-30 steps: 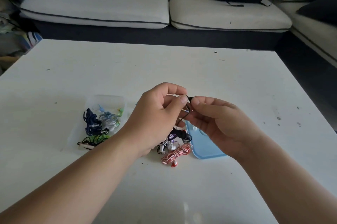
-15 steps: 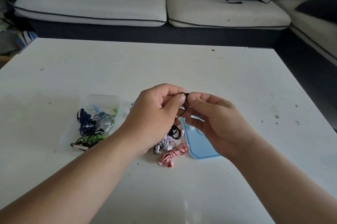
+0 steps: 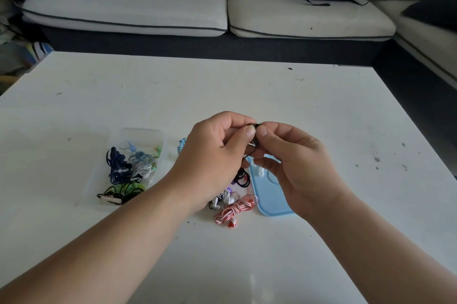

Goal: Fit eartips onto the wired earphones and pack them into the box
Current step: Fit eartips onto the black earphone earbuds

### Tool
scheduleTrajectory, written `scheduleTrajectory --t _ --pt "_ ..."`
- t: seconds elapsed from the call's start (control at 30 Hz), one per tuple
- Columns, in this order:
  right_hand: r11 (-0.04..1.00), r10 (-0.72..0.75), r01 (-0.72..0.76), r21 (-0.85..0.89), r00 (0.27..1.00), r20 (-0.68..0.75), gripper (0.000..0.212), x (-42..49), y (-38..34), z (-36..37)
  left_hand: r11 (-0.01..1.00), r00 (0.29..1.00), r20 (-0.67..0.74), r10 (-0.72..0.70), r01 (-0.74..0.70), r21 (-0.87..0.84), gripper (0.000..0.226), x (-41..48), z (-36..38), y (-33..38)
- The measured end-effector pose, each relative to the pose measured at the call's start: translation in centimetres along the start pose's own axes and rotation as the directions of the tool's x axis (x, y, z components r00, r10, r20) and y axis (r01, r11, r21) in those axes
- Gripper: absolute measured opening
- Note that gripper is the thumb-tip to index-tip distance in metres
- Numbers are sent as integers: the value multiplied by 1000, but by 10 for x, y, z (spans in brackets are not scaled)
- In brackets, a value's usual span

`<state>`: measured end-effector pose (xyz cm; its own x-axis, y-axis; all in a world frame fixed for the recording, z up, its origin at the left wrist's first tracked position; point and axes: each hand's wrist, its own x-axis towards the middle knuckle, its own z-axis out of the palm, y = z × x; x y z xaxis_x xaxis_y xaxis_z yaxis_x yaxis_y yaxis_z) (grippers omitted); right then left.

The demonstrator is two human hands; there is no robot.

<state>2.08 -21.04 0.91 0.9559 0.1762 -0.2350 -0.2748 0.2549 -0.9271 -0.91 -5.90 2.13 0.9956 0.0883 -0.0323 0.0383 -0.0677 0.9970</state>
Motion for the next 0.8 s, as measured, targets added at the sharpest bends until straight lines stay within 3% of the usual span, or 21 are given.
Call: scheduleTrajectory --t 0.37,0.5,0.67,0.8 --pt "996 48 -55 70 994 100 16 4 -6 -6 1000 1000 -2 21 -21 -4 19 -2 2 5" --pt "999 42 -40 -21 991 130 26 5 -6 -8 1000 1000 -5 15 -15 -15 20 -2 2 5" --pt "999 -7 14 -53 991 134 10 4 -8 -8 1000 1000 5 -5 5 -9 19 -2 2 6" --pt "985 -89 103 -138 991 101 9 3 -8 -7 1000 1000 20 -19 20 -24 20 -2 3 7"
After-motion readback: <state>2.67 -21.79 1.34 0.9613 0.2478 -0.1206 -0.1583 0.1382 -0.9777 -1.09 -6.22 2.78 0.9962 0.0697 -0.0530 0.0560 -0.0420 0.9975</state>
